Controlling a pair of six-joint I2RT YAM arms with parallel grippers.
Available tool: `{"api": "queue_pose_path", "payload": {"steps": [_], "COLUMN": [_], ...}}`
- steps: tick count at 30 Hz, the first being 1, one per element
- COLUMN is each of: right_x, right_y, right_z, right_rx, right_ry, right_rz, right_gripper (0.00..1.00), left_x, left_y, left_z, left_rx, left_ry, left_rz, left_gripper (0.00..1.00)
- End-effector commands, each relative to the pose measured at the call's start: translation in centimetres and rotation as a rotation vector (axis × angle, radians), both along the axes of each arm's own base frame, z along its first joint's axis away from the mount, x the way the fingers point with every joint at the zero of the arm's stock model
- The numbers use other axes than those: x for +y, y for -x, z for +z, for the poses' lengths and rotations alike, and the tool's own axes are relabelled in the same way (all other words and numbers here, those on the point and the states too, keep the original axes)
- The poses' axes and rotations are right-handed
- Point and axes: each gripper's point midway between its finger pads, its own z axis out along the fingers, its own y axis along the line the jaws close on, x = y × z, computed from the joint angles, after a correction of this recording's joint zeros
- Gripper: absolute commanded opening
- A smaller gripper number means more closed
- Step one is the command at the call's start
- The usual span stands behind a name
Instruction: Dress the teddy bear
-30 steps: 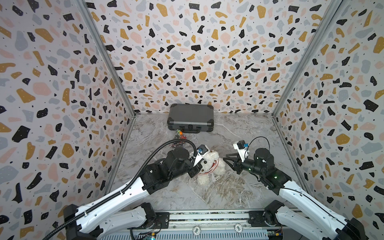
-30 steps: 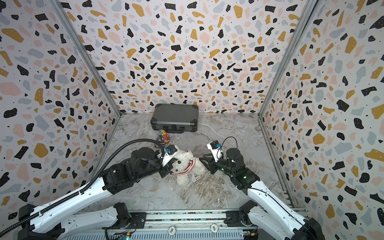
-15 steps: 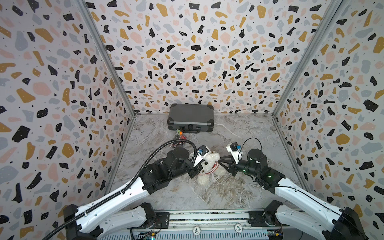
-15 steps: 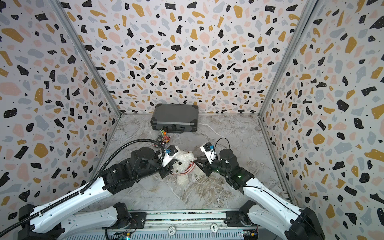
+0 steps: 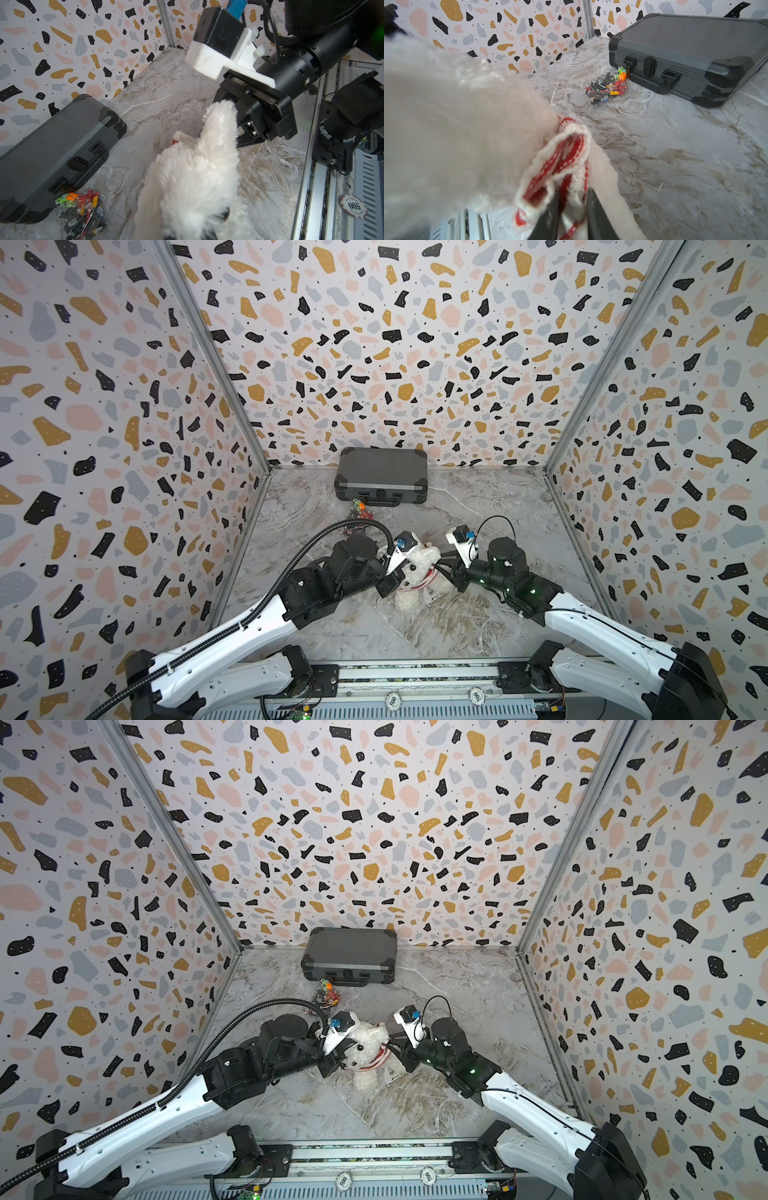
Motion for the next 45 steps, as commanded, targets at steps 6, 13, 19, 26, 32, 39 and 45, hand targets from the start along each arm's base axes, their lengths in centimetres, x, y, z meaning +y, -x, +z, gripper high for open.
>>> {"api": "queue_pose_path", "payload": {"steps": [6,13,19,26,32,39,45], "right_x": [-0.2,-1.2,-3.0,-4.8,-6.2,-6.9,-6.9], "right_y": [-0.6,-0.7,-1.0,-1.3,-1.4,-1.7,-1.9], "right_z": [2.5,2.3,2.7,1.7,0.5,-1.1,-1.6], "right_rx": [-0.073,-0.081,-0.091,-0.065,-0.042,0.007,0.023], "right_ry": [-0.031,-0.03,-0.071,-0.084,-0.077,-0.083,-0.09], "right_rz": [-0.034,-0.085,-0.174,-0.241,-0.294,-0.324,-0.317], "right_gripper": [0.06,0.0,0.0,0.0,0.0,0.0,0.0], "left_x": [0.0,0.6,2.1,3.9,5.7,7.5,7.6], "left_y": [0.1,-0.3,-1.3,-1.9,-2.8,-2.8,-2.4], "left_z": [2.9,3.0,3.6,4.7,5.2,6.9,7.9], "left_rx": [-0.055,-0.067,-0.096,-0.129,-0.136,-0.169,-0.179], "left_ry": [0.088,0.1,0.116,0.171,0.214,0.321,0.389], "left_rz": [-0.006,0.038,0.131,0.231,0.351,0.423,0.413], "left_gripper": [0.0,0.0,0.0,0.0,0.0,0.0,0.0]}}
